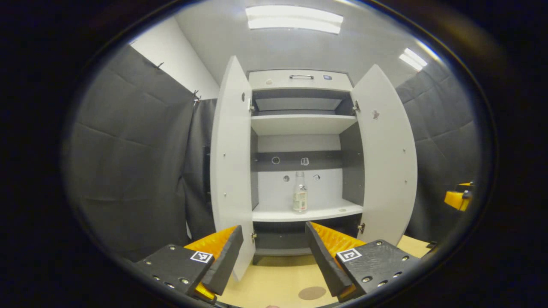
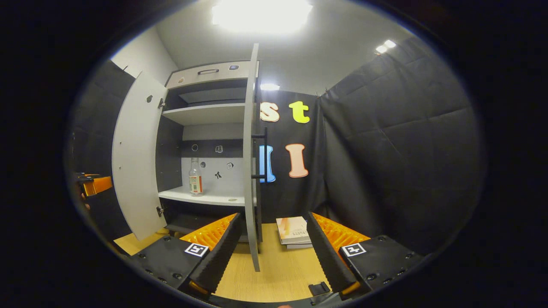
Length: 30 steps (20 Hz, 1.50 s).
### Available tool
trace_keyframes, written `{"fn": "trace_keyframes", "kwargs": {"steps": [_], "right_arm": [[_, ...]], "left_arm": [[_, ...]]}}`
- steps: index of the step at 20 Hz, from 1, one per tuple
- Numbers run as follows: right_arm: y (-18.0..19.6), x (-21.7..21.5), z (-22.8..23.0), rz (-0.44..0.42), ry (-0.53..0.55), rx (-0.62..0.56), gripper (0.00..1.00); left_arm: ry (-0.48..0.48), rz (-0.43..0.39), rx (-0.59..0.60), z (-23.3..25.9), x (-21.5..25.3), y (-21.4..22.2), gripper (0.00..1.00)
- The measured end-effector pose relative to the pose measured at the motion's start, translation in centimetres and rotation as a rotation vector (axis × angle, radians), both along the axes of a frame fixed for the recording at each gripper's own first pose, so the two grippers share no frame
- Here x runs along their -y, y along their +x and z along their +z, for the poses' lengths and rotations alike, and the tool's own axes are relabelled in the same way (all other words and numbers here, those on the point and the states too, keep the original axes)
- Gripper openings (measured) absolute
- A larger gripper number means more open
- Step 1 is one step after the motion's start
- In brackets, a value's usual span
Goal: Grasp the bottle in the cabinet with the left hand and place it on the coaster, then close the right door with the right hand and the left door with the left hand.
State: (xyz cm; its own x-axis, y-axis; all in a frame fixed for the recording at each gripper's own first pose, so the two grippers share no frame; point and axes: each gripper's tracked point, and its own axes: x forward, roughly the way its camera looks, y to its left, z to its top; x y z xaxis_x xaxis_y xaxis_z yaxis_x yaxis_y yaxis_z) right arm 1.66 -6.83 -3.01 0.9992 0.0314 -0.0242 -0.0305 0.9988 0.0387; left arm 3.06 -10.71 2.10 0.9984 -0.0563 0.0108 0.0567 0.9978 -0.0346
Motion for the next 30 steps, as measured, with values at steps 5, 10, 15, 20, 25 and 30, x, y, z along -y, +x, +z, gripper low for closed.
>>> {"fn": "trace_keyframes", "kwargs": {"steps": [5,10,15,20,25,30], "right_arm": [[1.0,2.1,-0.8,-0.033,-0.020,-0.022,0.96],[1.8,4.0,-0.6,-0.092,-0.028,-0.016,0.96],[3.0,5.4,-0.4,-0.154,-0.033,-0.018,0.96],[3.9,6.2,-0.5,-0.214,-0.048,-0.021,0.97],[4.5,7.1,-1.0,-0.287,-0.051,-0.039,0.97],[5.0,7.9,-1.0,-0.358,-0.064,-0.046,0.97]], "left_arm": [[0.000,-0.045,0.018,1.6,2.4,4.8,0.90],[0.007,-0.079,0.036,3.0,3.9,10.9,0.90],[-0.025,-0.134,0.034,3.7,5.8,16.0,0.90],[-0.021,-0.160,0.028,3.6,6.8,21.2,0.90],[-0.036,-0.206,0.005,2.9,8.2,26.7,0.89],[-0.031,-0.252,0.016,3.0,10.3,30.8,0.90]]}}
